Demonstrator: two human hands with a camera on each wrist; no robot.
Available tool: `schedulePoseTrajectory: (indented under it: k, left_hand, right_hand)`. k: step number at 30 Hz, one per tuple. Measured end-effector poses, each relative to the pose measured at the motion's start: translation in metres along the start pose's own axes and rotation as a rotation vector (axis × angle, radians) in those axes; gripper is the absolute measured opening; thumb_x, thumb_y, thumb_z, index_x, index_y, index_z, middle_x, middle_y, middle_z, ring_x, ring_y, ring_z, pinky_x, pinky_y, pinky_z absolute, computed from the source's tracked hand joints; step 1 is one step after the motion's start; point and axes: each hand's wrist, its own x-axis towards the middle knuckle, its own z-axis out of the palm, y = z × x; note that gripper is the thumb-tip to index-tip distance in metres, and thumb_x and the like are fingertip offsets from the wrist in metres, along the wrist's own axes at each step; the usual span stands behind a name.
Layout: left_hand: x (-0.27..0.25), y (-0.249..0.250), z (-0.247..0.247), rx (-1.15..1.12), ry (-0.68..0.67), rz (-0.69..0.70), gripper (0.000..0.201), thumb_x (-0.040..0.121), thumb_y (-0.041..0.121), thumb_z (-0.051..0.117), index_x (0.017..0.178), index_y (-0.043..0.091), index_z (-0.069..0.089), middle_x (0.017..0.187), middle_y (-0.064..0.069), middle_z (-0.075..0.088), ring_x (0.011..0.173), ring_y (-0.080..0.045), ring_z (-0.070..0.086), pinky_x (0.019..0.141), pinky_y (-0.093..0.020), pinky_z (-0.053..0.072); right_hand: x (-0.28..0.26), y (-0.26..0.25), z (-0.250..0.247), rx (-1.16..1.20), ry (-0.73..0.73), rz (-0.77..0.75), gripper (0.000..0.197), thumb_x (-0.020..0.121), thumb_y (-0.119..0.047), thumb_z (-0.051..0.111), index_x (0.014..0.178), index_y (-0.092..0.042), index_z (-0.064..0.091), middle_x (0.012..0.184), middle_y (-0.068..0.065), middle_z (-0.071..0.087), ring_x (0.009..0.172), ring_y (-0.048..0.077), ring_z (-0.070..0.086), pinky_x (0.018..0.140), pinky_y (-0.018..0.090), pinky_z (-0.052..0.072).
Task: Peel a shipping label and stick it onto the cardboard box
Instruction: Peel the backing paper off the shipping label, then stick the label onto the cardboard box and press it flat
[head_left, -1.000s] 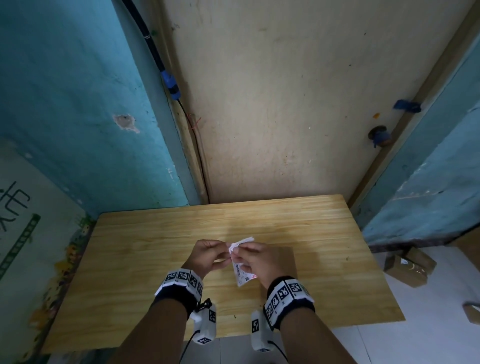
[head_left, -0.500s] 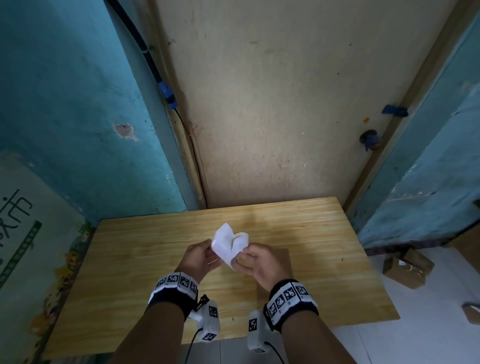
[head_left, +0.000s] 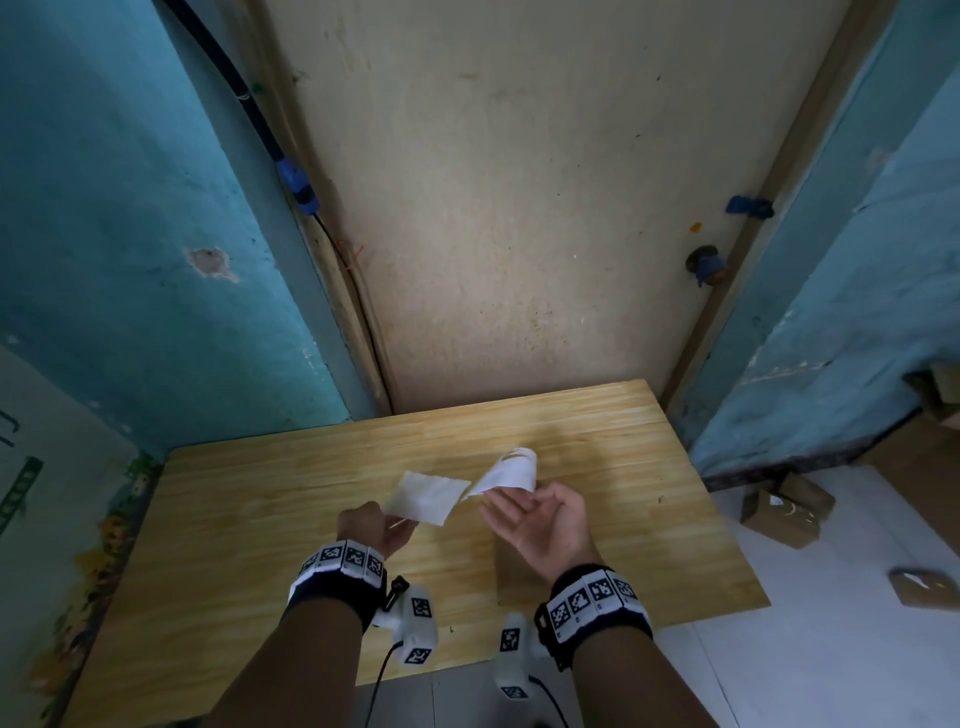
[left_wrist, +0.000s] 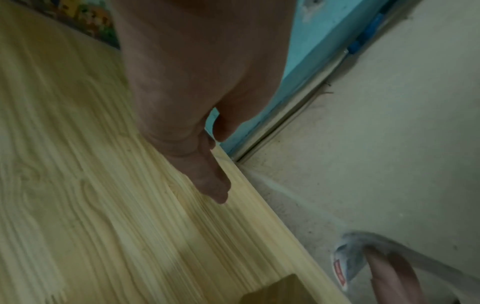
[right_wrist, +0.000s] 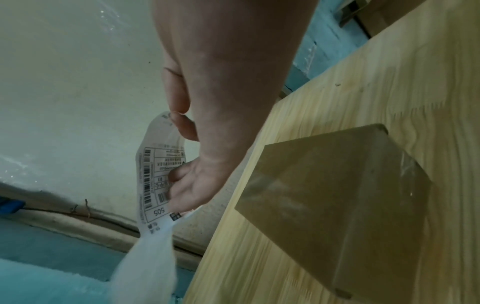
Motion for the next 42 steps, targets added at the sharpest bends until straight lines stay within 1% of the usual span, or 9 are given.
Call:
schedulePoseTrajectory:
  k: [3, 6, 9, 13, 17, 22, 27, 33, 42]
  left_hand:
    - [0.024, -0.008, 0.0, -0.183, -0.001, -0.044, 0.037, 0.1, 0.023, 0.046, 0.128, 0.002, 0.06, 0.077, -0.003, 0.073, 0.078, -0.02, 0.065, 0.069, -0.027, 0.055]
    - [0.033, -0.004, 0.008, -0.021, 0.078, -0.06, 0.032, 0.092, 0.0, 0.05, 0.121, -0.003, 0.065, 0.083, -0.015, 0.065, 0.066, -0.027, 0.053, 0.065, -0.031, 0.046]
    - [0.018, 0.001, 0.013, 0.344, 0.05, 0.282, 0.029, 0.08, -0.009, 0.058, 0.098, 0.008, 0.072, 0.107, -0.015, 0.067, 0.08, -0.023, 0.059, 0.068, -0.028, 0.047]
    - [-0.002, 0.003, 0.031, 0.438, -0.324, 0.604, 0.029, 0.071, -0.005, 0.076, 0.09, 0.017, 0.069, 0.107, -0.004, 0.068, 0.097, -0.017, 0.062, 0.076, -0.021, 0.048]
    - [-0.014, -0.002, 0.048, 0.359, -0.512, 0.524, 0.043, 0.061, 0.009, 0.09, 0.094, 0.015, 0.063, 0.105, -0.007, 0.065, 0.093, -0.023, 0.065, 0.083, -0.039, 0.056]
    - [-0.021, -0.01, 0.053, 0.398, -0.573, 0.663, 0.011, 0.081, 0.004, 0.075, 0.083, 0.013, 0.068, 0.086, 0.0, 0.071, 0.084, -0.017, 0.068, 0.082, -0.036, 0.055]
    - [-0.026, -0.014, 0.058, 0.226, -0.521, 0.461, 0.025, 0.095, -0.003, 0.056, 0.073, 0.006, 0.063, 0.065, 0.0, 0.071, 0.071, -0.027, 0.065, 0.067, -0.038, 0.059]
    - [-0.037, -0.015, 0.066, 0.204, -0.573, 0.221, 0.022, 0.081, -0.014, 0.069, 0.075, 0.007, 0.065, 0.075, -0.003, 0.076, 0.069, -0.017, 0.073, 0.055, -0.023, 0.057]
    - [-0.035, -0.033, 0.084, 0.393, -0.638, 0.319, 0.04, 0.067, -0.02, 0.075, 0.092, 0.01, 0.068, 0.091, -0.006, 0.076, 0.087, -0.024, 0.072, 0.073, -0.038, 0.059]
  right_hand:
    - [-0.005, -0.005, 0.003, -0.055, 0.002, 0.011, 0.009, 0.086, -0.001, 0.046, 0.082, -0.004, 0.054, 0.092, 0.024, 0.07, 0.117, 0.045, 0.063, 0.108, 0.064, 0.042]
    - [-0.008, -0.01, 0.005, -0.166, -0.014, 0.037, 0.014, 0.092, -0.001, 0.05, 0.082, 0.0, 0.06, 0.118, 0.03, 0.069, 0.122, 0.042, 0.063, 0.111, 0.059, 0.041]
    - [-0.004, -0.013, -0.001, -0.27, -0.024, 0.045, 0.011, 0.096, -0.002, 0.054, 0.094, 0.001, 0.063, 0.124, 0.027, 0.069, 0.122, 0.037, 0.065, 0.113, 0.055, 0.042]
    - [-0.002, -0.012, -0.002, -0.295, -0.021, 0.054, 0.02, 0.095, -0.004, 0.055, 0.11, 0.007, 0.062, 0.125, 0.026, 0.069, 0.121, 0.036, 0.065, 0.112, 0.052, 0.044]
    - [-0.008, -0.008, 0.003, -0.155, -0.053, 0.073, 0.024, 0.091, -0.002, 0.054, 0.079, 0.007, 0.073, 0.124, 0.033, 0.067, 0.123, 0.041, 0.063, 0.113, 0.052, 0.041]
    - [-0.011, -0.01, 0.0, -0.381, -0.038, 0.104, 0.034, 0.092, -0.012, 0.062, 0.12, 0.007, 0.066, 0.129, 0.022, 0.068, 0.126, 0.032, 0.063, 0.114, 0.045, 0.042]
    - [-0.009, -0.011, -0.012, -0.386, 0.022, 0.008, 0.03, 0.09, -0.02, 0.069, 0.116, -0.006, 0.069, 0.114, 0.016, 0.074, 0.106, 0.031, 0.069, 0.098, 0.043, 0.052]
    - [-0.008, -0.014, -0.023, -0.799, 0.217, -0.235, 0.021, 0.088, 0.0, 0.067, 0.108, -0.006, 0.069, 0.1, 0.015, 0.074, 0.07, 0.017, 0.063, 0.053, 0.021, 0.048]
    - [-0.005, -0.027, -0.058, -1.104, 0.303, -0.277, 0.031, 0.078, 0.01, 0.068, 0.102, -0.009, 0.063, 0.089, 0.012, 0.077, 0.058, 0.018, 0.067, 0.06, 0.033, 0.057]
